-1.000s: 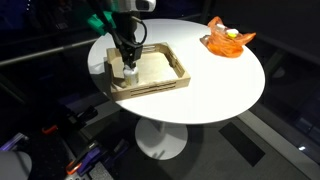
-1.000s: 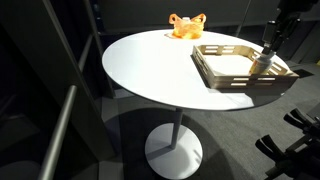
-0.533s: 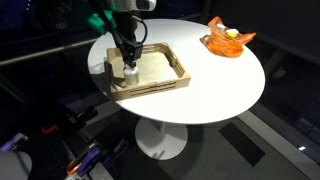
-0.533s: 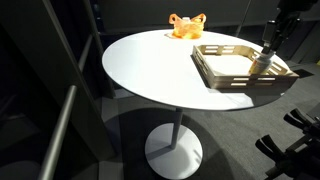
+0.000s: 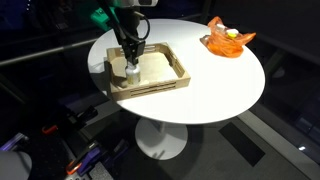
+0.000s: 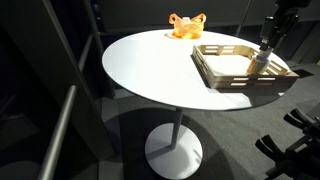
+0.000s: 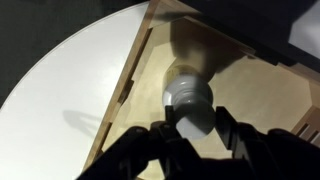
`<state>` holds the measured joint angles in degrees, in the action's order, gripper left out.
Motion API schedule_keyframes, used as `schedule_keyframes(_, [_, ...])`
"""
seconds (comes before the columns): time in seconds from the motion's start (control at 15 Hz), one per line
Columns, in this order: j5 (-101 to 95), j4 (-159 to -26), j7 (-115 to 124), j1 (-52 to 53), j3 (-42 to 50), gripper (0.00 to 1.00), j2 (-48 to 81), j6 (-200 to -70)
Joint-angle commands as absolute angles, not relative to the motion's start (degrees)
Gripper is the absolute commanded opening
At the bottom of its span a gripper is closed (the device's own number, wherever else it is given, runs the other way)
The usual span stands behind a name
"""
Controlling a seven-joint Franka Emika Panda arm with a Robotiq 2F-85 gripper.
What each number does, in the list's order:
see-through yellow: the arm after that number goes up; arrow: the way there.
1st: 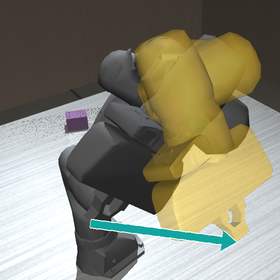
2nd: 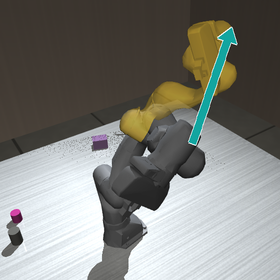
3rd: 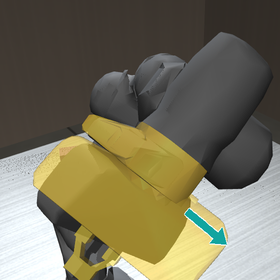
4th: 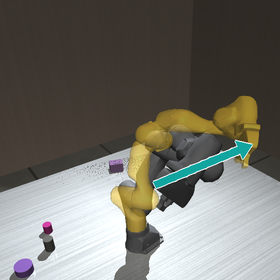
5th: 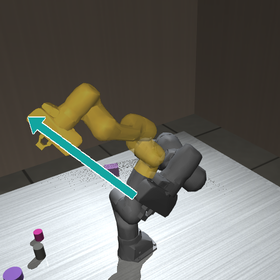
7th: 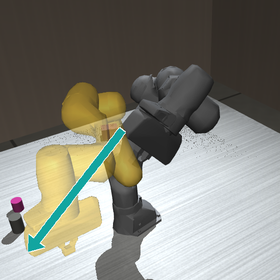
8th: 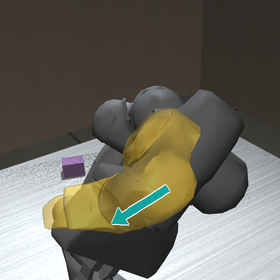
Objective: Pick up the white lid from the white medicine bottle and put it in the tray
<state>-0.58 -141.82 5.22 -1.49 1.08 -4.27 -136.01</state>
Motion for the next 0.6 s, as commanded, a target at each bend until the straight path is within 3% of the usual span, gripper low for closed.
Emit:
schedule_keyframes(0.0, [-0.27,-139.93,4.68,-1.54,1.18,0.26,-3.85,-134.68])
schedule_keyframes(0.53, [-0.77,-135.21,6.03,-1.36,0.92,0.20,-0.35,-132.88])
